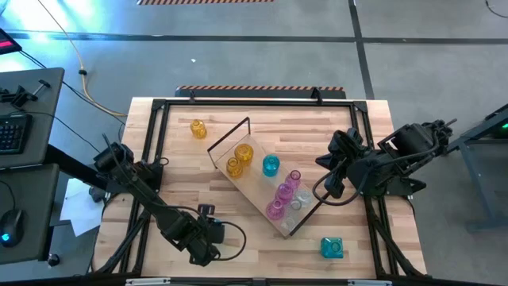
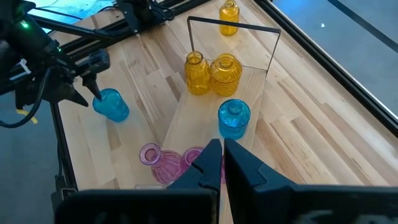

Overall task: Sort vases onto shelf
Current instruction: Put the left blue crystal vase on the shelf

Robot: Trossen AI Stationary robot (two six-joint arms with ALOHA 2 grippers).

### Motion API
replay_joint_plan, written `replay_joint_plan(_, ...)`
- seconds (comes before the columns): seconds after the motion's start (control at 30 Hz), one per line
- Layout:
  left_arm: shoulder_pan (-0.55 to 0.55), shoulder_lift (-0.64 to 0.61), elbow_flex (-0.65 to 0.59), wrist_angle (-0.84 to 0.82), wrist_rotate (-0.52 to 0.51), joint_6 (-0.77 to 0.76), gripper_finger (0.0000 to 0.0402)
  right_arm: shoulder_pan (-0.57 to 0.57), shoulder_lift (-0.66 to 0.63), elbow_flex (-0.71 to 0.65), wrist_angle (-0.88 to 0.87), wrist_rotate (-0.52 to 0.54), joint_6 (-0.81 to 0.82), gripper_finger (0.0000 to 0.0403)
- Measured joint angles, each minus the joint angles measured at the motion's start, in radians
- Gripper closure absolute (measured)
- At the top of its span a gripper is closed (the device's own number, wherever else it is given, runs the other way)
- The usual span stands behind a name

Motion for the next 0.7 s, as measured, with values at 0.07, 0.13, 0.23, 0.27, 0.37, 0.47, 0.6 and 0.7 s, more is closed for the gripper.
replay_joint_plan(0.07,0.0,0.0,-0.001,0.007,-0.004,0.004,0.0248,0.0,0.0,0.0,0.0,-0.003,0.0,0.0403)
replay_joint_plan(0.13,0.006,0.001,-0.002,0.021,-0.004,0.005,0.0248,0.0,0.0,0.0,0.0,-0.002,0.0,0.0403)
replay_joint_plan(0.23,0.014,0.001,-0.002,0.022,0.005,0.007,0.0249,0.0,0.0,0.0,0.0,-0.003,0.0,0.0403)
replay_joint_plan(0.27,0.016,0.001,-0.002,0.024,0.006,0.007,0.0251,0.0,0.0,0.0,0.0,-0.003,0.0,0.0403)
replay_joint_plan(0.37,0.028,0.0,-0.014,0.047,0.012,0.007,0.0261,0.0,0.0,0.0,0.0,-0.002,0.0,0.0403)
replay_joint_plan(0.47,0.034,0.0,-0.015,0.049,0.021,0.007,0.0276,0.0,0.0,0.0,0.0,-0.002,0.0,0.0403)
replay_joint_plan(0.6,0.041,0.001,-0.016,0.053,0.02,0.006,0.0302,0.0,0.0,0.0,0.0,-0.002,0.0,0.0403)
replay_joint_plan(0.7,0.048,0.01,-0.02,0.049,0.044,0.003,0.0327,0.0,0.0,0.0,0.0,-0.002,0.0,0.0403)
